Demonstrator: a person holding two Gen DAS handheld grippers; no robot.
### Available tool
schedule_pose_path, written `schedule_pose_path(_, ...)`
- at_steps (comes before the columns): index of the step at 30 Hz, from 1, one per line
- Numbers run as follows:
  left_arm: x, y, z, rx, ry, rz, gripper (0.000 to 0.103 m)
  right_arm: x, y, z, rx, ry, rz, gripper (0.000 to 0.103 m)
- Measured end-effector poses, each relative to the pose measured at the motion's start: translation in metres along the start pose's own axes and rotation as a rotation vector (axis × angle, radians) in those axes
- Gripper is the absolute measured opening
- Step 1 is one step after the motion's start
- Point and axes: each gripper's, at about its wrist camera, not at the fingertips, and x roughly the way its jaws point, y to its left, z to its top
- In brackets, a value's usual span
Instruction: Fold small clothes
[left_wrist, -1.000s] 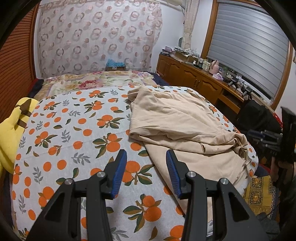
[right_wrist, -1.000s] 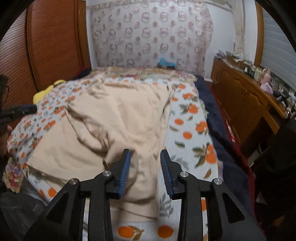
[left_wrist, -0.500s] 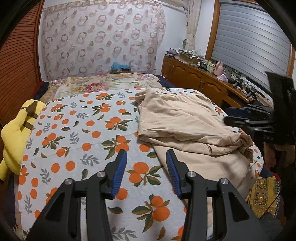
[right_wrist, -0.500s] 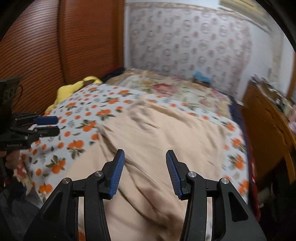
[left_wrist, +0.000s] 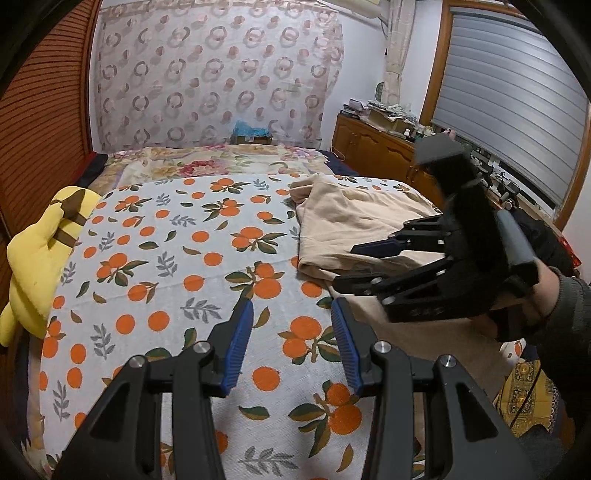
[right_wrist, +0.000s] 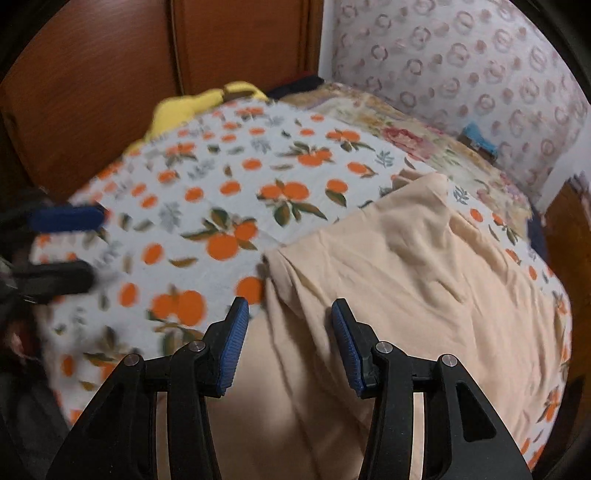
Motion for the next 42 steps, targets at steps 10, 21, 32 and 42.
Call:
schedule_pose_path(10, 0.011, -0.005, -0.005, 0.004, 0.026, -0.024, 0.043, -0.020, -0.027, 0.000, 0.017, -0.083, -0.065, 0.003)
schedule_pose_path(21, 0.020, -0.019, -0.006, 0.023, 0.039, -0.048, 0.043, -0.070, -0.137, -0.003, 0.230, -0.180, -0.251, 0.002)
schedule_pose_path(32, 0.023, -0.024, -0.007, 0.035, 0.044, -0.053, 0.043, -0.062, -0.237, -0.031, 0.477, -0.110, -0.419, 0.002)
schedule_pose_path(42, 0.028, -0.029, -0.010, 0.044, 0.056, -0.058, 0.043, -0.054, -0.249, -0.025, 0.479, -0.094, -0.341, 0.026)
